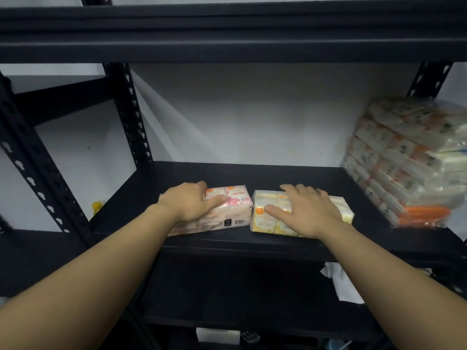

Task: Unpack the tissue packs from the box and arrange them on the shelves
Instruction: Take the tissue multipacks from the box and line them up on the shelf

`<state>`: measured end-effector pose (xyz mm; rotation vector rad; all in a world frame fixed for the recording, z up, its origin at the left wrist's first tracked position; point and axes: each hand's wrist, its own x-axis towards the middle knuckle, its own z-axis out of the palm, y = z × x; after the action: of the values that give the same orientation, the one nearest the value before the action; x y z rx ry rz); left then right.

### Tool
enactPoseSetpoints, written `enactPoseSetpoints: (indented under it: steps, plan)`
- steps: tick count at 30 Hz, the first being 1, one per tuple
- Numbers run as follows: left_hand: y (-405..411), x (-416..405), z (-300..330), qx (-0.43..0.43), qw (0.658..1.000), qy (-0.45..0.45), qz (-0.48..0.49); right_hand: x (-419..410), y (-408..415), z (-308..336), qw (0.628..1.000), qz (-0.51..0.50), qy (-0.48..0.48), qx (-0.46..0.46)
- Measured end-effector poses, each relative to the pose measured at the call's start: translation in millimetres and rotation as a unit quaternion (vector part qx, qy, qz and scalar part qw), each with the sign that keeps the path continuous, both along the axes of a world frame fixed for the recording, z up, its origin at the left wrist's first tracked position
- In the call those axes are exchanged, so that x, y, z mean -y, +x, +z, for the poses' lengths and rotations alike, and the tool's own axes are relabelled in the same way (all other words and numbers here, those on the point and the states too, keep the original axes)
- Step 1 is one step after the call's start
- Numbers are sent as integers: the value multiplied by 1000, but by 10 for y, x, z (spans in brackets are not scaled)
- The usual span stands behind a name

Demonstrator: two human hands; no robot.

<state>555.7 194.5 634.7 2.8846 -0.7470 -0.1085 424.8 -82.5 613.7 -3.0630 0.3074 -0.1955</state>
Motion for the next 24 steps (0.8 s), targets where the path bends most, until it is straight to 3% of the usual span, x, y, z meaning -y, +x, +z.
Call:
enactPoseSetpoints:
  steps: [10, 17, 24]
  plan:
    - [125, -27, -123, 217, 972, -61, -63, 94, 109, -91, 999, 6, -42, 33]
    - [-241, -38, -533, 214, 972, -60, -69, 49, 7, -123, 997, 5, -48, 56]
    - [-60, 23, -538, 221, 972, -36, -66, 67, 86, -102, 998, 18, -46, 42]
